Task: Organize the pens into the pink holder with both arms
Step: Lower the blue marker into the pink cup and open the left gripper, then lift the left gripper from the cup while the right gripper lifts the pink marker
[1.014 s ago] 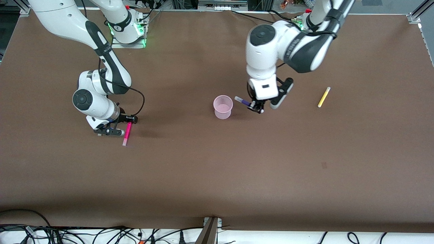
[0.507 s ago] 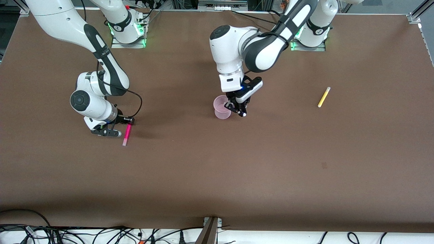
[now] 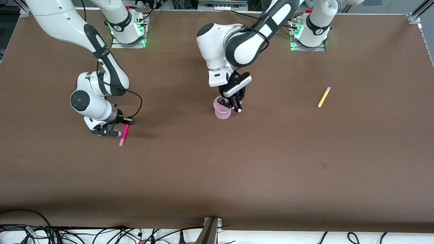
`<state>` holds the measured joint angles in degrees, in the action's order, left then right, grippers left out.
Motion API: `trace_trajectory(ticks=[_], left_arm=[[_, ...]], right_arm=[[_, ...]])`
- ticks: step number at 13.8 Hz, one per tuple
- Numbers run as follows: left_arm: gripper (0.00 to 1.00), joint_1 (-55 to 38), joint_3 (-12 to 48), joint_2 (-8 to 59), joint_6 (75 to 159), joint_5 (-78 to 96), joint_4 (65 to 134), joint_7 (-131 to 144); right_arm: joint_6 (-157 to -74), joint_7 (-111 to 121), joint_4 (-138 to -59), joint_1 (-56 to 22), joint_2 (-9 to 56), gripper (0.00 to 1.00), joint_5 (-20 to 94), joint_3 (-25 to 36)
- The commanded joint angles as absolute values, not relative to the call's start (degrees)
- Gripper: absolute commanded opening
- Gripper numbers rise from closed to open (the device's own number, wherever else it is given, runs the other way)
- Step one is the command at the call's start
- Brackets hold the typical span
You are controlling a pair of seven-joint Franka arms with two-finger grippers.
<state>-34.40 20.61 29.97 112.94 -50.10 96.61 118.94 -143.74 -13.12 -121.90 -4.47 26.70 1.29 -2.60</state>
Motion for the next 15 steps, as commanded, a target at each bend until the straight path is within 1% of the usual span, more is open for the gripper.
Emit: trace_trajectory(ticks=[1, 2, 3, 6, 8, 9, 10, 11, 12, 15], left_arm=[[0.00, -37.7, 19.9, 33.4, 108.4, -52.4, 91.9, 119.8], [0.00, -38.6, 19.7, 34.6, 107.5, -52.5, 90.8, 120.1], [0.00, -39.1, 19.3, 35.5, 106.6, -52.9, 89.7, 120.1], [0.00, -39.6, 19.2, 37.4, 106.0, -53.8, 86.7, 120.2], [0.02, -39.6, 18.9, 37.5, 106.0, -53.8, 86.6, 120.1], [0.24, -39.6, 18.9, 37.5, 106.0, -53.8, 86.5, 120.2], [0.41, -39.6, 18.8, 37.5, 106.0, -53.8, 86.6, 120.1], [0.78, -39.6, 18.8, 37.5, 105.8, -53.9, 86.6, 120.2], [1.00, -39.6, 18.8, 37.5, 104.7, -54.0, 86.6, 120.1], [1.00, -38.9, 18.9, 36.2, 103.7, -53.9, 86.4, 118.1]], right_arm=[[-144.8, -12.1, -122.4, -3.8, 26.7, 0.07, 1.9, -3.1], [-144.8, -12.1, -122.3, -3.9, 26.8, 0.02, 1.9, -3.1], [-144.8, -12.1, -122.3, -3.9, 26.7, 0.00, 1.9, -3.1], [-143.2, -12.0, -121.7, -3.9, 25.3, 0.00, 1.9, -3.2], [-139.0, -12.3, -120.2, -3.9, 24.2, 0.00, 2.0, -3.3], [-135.1, -12.3, -118.2, -3.9, 23.6, 0.00, 2.4, -3.3], [-130.3, -12.4, -115.9, -3.9, 23.4, 0.00, 4.0, -3.3], [-125.4, -12.3, -113.1, -3.9, 23.4, 0.00, 6.3, -3.3], [-120.7, -12.7, -110.8, -3.9, 23.4, 0.00, 8.6, -3.2], [-114.3, -13.0, -107.4, -3.9, 23.1, 0.00, 11.7, -3.0]])
